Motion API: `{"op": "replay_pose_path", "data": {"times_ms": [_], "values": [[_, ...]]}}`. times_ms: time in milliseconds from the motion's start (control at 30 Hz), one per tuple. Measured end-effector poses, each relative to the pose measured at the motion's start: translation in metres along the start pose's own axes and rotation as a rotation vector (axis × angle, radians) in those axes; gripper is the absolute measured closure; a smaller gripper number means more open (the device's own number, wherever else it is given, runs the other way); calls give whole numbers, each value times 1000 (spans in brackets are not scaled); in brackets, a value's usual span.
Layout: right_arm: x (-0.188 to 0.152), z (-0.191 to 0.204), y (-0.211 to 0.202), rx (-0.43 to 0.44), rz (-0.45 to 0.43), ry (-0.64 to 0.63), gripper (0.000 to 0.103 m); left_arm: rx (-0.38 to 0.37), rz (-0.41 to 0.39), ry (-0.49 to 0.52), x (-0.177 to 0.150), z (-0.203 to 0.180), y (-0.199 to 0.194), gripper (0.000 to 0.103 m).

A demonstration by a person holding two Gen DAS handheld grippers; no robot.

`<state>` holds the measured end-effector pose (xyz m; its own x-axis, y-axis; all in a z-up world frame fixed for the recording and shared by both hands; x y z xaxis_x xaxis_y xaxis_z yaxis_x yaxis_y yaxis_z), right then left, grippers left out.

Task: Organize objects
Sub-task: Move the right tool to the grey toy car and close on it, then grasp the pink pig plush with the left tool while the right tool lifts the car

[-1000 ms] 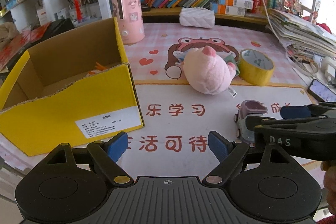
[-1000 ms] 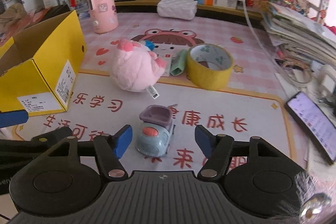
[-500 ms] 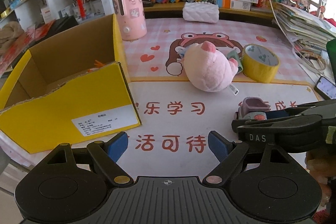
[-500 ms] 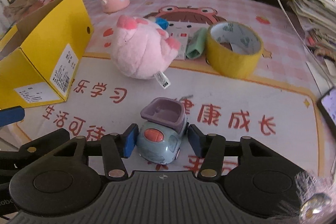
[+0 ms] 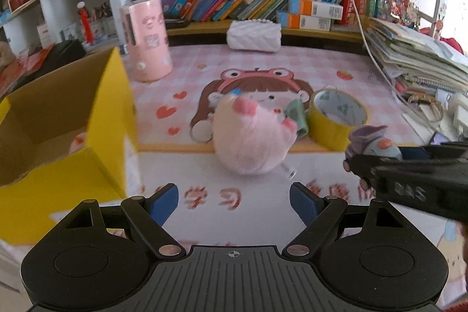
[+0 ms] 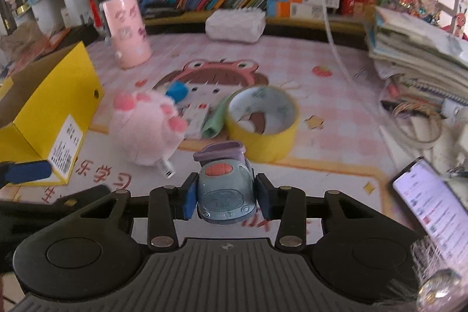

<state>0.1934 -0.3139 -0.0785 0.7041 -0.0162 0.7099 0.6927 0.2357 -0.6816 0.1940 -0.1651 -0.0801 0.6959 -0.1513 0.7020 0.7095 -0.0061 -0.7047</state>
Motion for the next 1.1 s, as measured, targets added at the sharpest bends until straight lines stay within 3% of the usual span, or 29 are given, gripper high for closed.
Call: {"op": "replay_pose_path", "data": {"times_ms": [233, 500, 567, 600, 733, 1100], "values": [[12, -13, -16, -10, -69, -74, 64, -3, 21, -26, 21, -17, 34, 18], [13, -35, -18, -33, -66, -61, 65, 16, 95, -58, 28, -25, 78, 19], [12, -41, -17, -45, -62, -46, 65, 14, 116, -62, 26, -25, 86, 22], [12, -44, -18, -50, -61, -40, 65, 14, 118, -61, 25, -25, 88, 31], [10, -51, -17, -72, -56, -15, 65, -5, 93, -74, 27, -23, 82, 41], [8, -23, -7, -38, -25, -17, 64, -78, -29, -93, 26, -4, 19, 42]]}}
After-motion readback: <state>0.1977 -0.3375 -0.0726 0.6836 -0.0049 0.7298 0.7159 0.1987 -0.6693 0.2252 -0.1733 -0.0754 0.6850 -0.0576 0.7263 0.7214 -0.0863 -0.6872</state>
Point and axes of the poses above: each gripper's, at about its wrist camera, not at the fingertips, and y roughly the way its jaws point, z to its left, x to its top, the point moved 8 cm from there along y, roughly the way its jaws point, and after that the axes turned 5 degrees about x, right-handed, at the moved point
